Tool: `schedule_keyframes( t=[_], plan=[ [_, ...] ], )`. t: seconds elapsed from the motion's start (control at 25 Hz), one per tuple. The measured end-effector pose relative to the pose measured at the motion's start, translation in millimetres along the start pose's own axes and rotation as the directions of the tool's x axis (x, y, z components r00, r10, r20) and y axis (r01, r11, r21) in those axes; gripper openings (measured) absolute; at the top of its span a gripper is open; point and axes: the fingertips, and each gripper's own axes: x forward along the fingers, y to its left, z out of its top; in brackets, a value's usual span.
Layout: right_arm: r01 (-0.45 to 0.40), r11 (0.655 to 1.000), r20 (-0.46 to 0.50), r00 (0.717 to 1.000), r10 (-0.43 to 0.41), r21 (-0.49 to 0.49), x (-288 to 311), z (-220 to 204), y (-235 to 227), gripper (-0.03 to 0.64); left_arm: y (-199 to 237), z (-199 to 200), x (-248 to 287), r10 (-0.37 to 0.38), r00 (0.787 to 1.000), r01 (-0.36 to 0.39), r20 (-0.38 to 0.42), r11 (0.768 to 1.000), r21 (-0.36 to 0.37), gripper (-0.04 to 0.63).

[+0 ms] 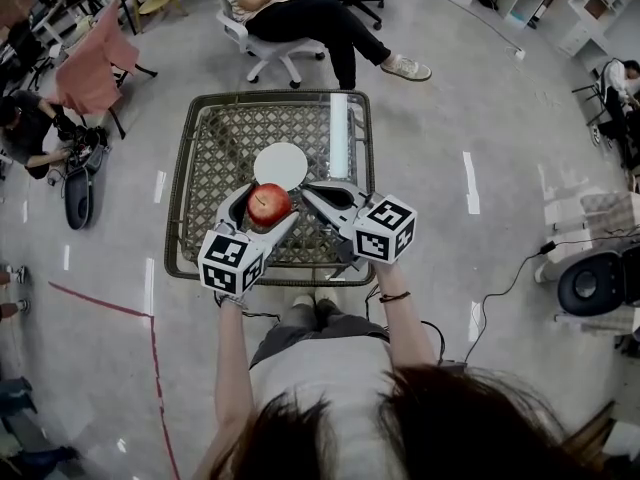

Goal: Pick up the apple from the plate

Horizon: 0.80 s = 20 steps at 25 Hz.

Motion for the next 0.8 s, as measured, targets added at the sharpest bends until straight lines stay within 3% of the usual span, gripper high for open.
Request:
schedule_keyframes(
  t=[0.8],
  plan=[
    [-0.031,0.999,0.036,0.999,0.032,-0.02,-15.7,1.9,7.6,0.009,-13.3,1.4,-3.3,0.014,1.0,-0.014,0.028,1.0,-0.003,0.417]
  ],
)
